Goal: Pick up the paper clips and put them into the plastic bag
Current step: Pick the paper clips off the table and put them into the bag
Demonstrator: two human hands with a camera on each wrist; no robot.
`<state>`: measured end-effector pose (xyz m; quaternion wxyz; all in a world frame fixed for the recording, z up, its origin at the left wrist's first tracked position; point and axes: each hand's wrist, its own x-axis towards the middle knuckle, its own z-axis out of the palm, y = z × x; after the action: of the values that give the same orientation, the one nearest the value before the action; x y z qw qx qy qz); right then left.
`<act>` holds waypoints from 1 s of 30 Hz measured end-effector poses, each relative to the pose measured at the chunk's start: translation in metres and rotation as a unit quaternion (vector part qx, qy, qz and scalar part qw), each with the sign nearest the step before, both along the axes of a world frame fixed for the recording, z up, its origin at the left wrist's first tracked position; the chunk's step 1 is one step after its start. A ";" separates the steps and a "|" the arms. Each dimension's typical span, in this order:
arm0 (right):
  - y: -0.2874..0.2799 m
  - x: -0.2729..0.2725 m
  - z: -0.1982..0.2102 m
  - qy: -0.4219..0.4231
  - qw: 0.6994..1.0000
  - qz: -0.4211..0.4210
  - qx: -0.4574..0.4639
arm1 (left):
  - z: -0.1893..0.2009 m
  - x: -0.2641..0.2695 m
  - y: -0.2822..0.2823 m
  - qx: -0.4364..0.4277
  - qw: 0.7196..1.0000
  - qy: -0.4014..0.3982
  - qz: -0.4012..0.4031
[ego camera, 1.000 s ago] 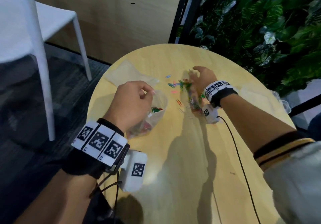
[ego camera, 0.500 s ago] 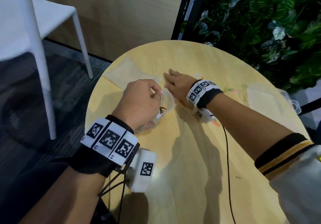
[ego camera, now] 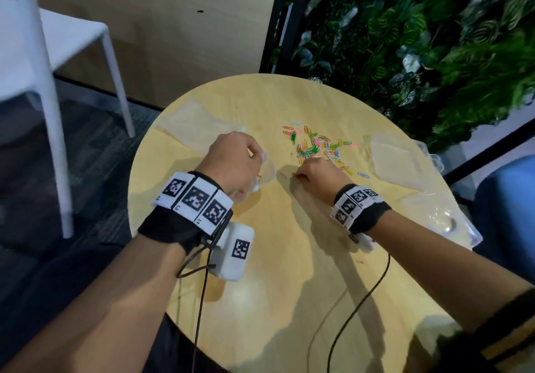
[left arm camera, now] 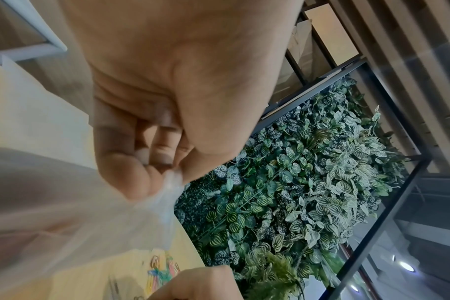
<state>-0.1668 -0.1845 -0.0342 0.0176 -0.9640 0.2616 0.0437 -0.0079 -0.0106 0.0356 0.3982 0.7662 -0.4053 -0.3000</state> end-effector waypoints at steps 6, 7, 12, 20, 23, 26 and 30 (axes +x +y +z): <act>-0.002 -0.054 0.017 -0.313 0.831 -0.330 0.321 | -0.010 -0.024 -0.010 0.011 0.995 0.094 -0.029; 0.000 -0.060 0.020 -0.370 0.752 -0.356 0.413 | -0.013 -0.029 -0.012 0.013 0.994 0.103 -0.035; 0.032 -0.066 0.043 -0.429 0.558 -0.309 0.640 | -0.024 -0.051 -0.018 0.015 0.993 0.106 -0.053; 0.060 -0.049 0.039 -0.335 0.769 -0.221 0.497 | -0.028 -0.061 -0.027 -0.032 0.982 0.184 -0.043; 0.061 -0.052 0.034 -0.344 0.839 -0.184 0.378 | -0.031 -0.063 -0.027 -0.028 0.982 0.180 -0.053; 0.061 -0.051 0.030 -0.318 0.913 -0.125 0.222 | -0.029 -0.065 -0.026 -0.025 0.982 0.175 -0.071; 0.065 -0.050 0.032 -0.291 0.939 -0.021 0.181 | -0.022 -0.065 -0.024 -0.032 0.985 0.155 -0.070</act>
<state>-0.2172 -0.1195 -0.0023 0.2679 -0.9095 0.2532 -0.1922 -0.0732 -0.0345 0.0137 0.4584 0.6670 -0.4004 -0.4296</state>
